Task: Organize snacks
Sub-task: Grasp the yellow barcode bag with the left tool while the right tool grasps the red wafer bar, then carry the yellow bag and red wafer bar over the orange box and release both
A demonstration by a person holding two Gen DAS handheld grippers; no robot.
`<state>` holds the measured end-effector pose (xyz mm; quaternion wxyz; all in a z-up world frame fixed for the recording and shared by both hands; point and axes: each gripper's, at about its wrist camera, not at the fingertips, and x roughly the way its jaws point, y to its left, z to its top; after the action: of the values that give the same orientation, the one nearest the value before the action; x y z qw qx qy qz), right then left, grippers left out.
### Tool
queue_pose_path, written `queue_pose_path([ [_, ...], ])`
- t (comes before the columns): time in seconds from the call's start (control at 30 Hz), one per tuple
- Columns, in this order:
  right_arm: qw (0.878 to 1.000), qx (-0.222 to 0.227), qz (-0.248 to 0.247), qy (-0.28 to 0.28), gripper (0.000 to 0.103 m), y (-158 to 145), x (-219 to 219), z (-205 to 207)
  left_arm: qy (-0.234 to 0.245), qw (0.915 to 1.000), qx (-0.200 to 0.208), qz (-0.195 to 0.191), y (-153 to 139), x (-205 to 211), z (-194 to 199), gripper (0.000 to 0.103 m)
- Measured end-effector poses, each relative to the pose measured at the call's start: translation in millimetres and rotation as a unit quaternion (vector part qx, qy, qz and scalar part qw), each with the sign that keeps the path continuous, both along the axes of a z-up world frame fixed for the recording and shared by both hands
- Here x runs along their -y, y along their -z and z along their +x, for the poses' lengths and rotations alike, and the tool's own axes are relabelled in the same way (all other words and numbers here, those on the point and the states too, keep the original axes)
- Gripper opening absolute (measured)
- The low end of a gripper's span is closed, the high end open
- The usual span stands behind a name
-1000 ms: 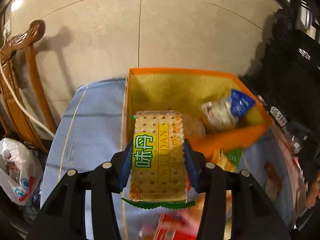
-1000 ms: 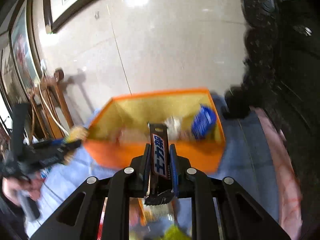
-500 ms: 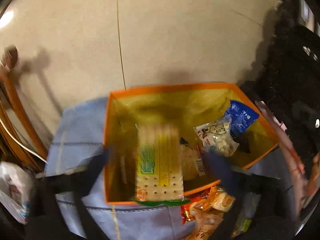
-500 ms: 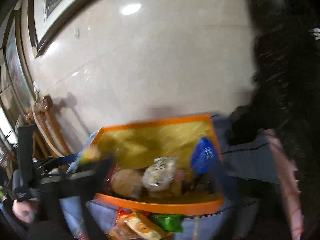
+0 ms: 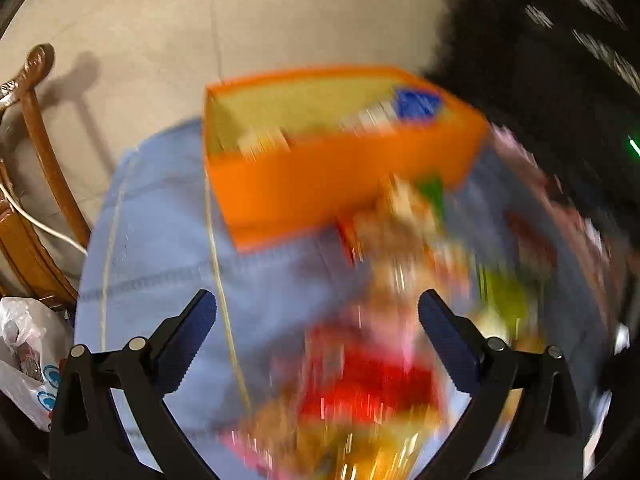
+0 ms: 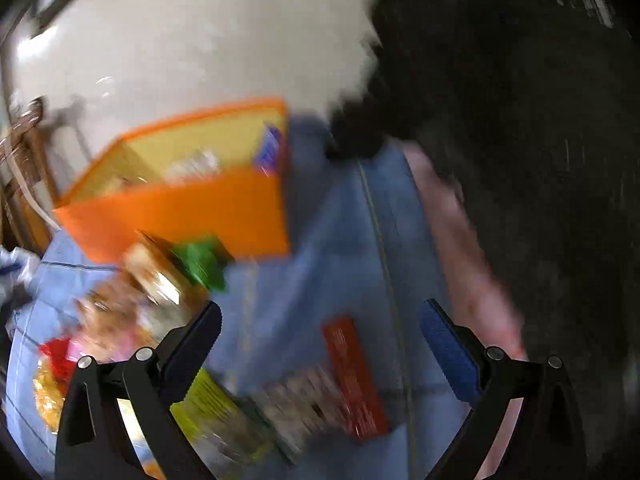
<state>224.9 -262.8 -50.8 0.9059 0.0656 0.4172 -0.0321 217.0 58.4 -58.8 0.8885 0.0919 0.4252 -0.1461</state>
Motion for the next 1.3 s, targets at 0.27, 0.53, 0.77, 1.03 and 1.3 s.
queue_pose_path([
  [0.27,0.999,-0.017,-0.012,0.037,0.100,50,8,20,0.052,0.9985,0.019,0.003,33,-13,-49,0.099],
  [0.53,0.998,-0.045,-0.023,0.029,0.100,85,9,21,0.081,0.9952,-0.054,0.014,57,0,-76,0.099],
  [0.77,0.997,-0.069,-0.018,0.014,0.097,84,7,25,0.081,0.9924,-0.006,0.093,73,14,-105,0.091],
  [1.03,0.997,-0.069,0.017,0.029,0.024,73,18,2,0.022,0.9958,0.016,0.088,69,32,-136,0.039],
  [1.3,0.998,-0.039,0.023,0.032,0.024,40,17,-27,-0.029,0.9986,-0.006,0.045,53,47,-143,0.037],
])
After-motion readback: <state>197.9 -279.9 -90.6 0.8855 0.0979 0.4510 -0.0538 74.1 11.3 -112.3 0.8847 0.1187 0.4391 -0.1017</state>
